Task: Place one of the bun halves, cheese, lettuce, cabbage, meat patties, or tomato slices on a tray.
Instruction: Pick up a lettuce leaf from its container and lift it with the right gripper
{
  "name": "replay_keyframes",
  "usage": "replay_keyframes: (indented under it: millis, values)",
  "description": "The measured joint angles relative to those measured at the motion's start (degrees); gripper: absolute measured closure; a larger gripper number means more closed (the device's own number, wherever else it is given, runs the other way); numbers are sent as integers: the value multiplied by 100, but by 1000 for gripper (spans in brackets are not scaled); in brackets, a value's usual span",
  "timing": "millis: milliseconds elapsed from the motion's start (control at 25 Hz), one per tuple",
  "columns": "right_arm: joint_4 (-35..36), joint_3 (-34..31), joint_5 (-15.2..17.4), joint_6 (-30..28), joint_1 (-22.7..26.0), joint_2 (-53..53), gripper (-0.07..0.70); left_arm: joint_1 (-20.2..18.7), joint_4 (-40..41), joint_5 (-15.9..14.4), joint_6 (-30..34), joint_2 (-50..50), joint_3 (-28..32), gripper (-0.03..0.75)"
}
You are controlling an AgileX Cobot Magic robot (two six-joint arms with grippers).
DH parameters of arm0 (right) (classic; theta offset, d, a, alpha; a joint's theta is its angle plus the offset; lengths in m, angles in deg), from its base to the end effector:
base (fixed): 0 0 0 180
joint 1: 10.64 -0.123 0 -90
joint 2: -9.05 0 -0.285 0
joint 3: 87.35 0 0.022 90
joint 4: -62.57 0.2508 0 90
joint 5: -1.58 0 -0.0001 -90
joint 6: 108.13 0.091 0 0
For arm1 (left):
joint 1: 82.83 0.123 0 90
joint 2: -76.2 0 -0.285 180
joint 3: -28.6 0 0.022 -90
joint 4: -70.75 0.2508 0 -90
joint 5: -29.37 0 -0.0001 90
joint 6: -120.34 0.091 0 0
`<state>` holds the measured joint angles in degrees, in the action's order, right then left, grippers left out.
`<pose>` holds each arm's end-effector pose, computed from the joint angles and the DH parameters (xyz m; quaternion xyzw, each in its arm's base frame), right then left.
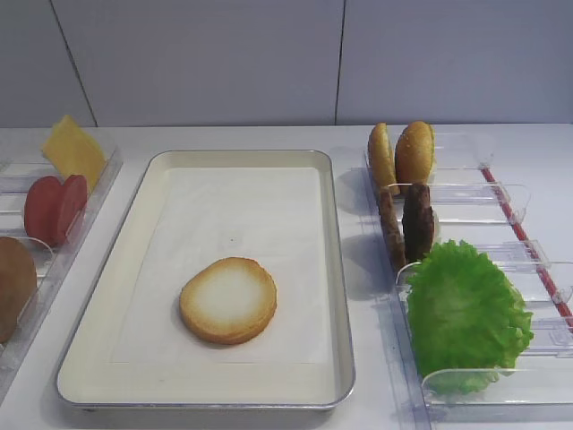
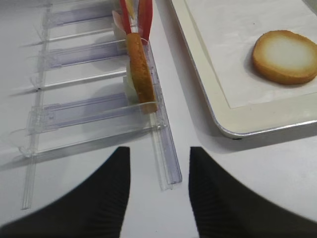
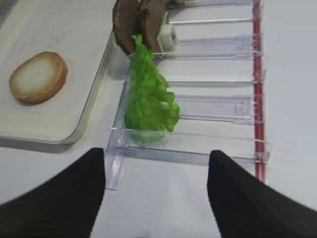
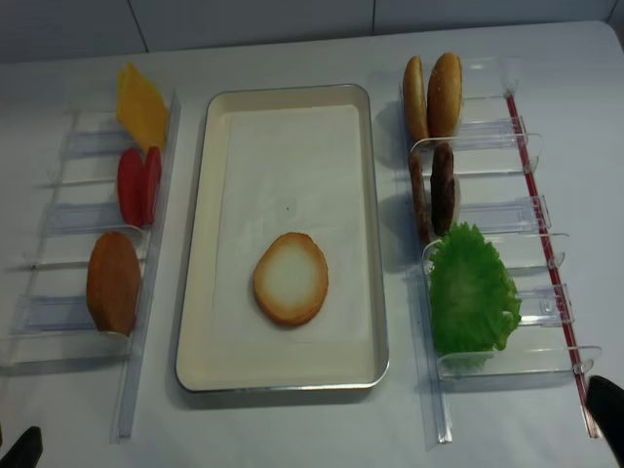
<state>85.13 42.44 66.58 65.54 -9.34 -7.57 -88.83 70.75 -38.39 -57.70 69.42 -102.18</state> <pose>0.0148 0.0313 0.2685 -0.0362 0.8946 0.1685 0.4123 -0.0117 0.0012 0.2645 0.0612 0.8798 -0.0166 0.4710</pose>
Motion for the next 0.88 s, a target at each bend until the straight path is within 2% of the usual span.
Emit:
replay_keyframes:
  millis: [120, 280, 360, 480, 560, 880]
  values:
    - [515, 0, -28, -245, 0, -564, 188, 0, 0, 0, 0, 0, 0, 422]
    - [1342, 0, -180, -1125, 0, -1274, 188, 0, 0, 0, 0, 0, 0, 422]
    - [1615, 0, -445, -1459, 0, -1534, 188, 0, 0, 0, 0, 0, 0, 422]
    - [1782, 0, -960, -1660, 0, -1783, 188, 0, 0, 0, 0, 0, 0, 422]
    - [1860, 0, -1167, -1698, 0, -1941, 188, 0, 0, 0, 0, 0, 0, 422]
    - [2331, 0, -1120, -2114, 0, -3139, 188, 0, 0, 0, 0, 0, 0, 422]
